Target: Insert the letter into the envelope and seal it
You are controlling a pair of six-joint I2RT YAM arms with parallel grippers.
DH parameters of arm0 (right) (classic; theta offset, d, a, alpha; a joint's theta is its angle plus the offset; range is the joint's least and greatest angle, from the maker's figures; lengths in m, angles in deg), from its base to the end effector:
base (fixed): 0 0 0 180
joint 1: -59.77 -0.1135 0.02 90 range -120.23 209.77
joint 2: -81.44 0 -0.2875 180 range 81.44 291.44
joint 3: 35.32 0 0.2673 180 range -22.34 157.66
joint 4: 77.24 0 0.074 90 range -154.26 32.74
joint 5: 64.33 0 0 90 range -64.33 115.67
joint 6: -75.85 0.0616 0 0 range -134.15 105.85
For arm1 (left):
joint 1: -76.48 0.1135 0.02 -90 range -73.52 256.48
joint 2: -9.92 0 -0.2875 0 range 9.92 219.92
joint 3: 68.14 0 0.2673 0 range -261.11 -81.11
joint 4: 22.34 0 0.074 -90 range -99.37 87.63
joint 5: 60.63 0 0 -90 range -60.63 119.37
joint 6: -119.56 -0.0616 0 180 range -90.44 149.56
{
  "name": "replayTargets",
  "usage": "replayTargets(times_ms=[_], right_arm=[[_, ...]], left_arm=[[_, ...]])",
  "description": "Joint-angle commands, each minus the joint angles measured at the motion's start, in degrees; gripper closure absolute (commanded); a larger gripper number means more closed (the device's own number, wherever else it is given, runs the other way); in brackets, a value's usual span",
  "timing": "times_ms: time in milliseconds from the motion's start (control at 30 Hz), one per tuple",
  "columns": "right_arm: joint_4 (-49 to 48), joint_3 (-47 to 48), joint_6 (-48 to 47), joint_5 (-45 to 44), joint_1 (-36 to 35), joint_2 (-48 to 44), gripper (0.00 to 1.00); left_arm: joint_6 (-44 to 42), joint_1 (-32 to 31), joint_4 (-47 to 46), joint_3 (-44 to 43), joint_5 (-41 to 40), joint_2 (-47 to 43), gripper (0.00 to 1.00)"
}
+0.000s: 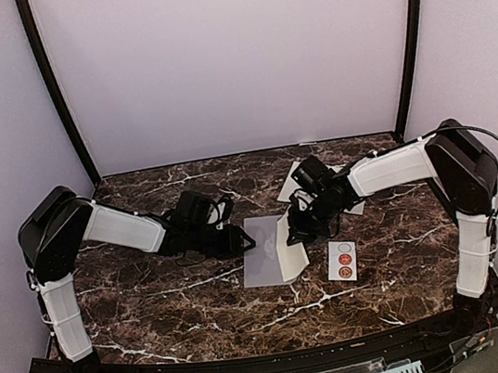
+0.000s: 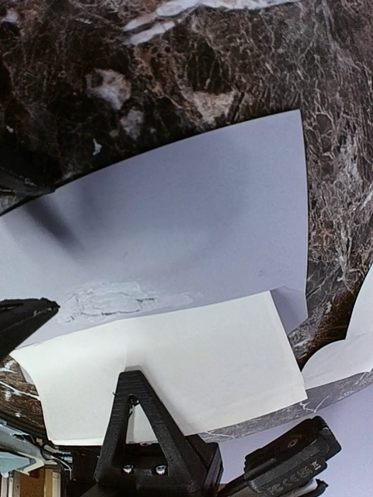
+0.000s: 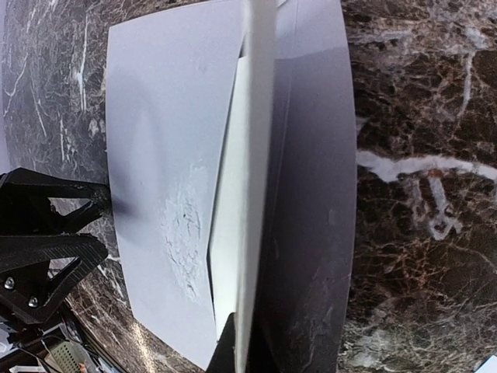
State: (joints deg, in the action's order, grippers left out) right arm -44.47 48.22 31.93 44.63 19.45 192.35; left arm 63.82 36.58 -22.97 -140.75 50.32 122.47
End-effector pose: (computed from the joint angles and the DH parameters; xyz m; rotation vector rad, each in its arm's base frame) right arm 0.3117 0.2908 0.1445 0.0165 2.8596 0.8692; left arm 0.3211 -0.2972 0.1241 0.3330 2.4229 -1.0551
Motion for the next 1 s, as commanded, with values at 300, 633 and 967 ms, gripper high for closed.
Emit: replayTargets(times_ms=[300, 633, 967], right_arm=[[-10.57, -2.69, -3.07, 4.30, 0.24, 1.67, 1.00], [-18.22, -6.64, 4.82, 5.61, 0.24, 1.09, 1.00], [-25.21, -9.99, 6.03, 4.20, 0.24, -0.17, 1.00]], left_arm=[[0.33, -0.09, 3.62, 0.41, 0.16, 2.26, 0.56], [0.57, -0.09, 3.94, 0.48, 0.97, 2.32, 0.56], [0.89, -0.09, 3.67, 0.65, 1.77, 2.32, 0.56]])
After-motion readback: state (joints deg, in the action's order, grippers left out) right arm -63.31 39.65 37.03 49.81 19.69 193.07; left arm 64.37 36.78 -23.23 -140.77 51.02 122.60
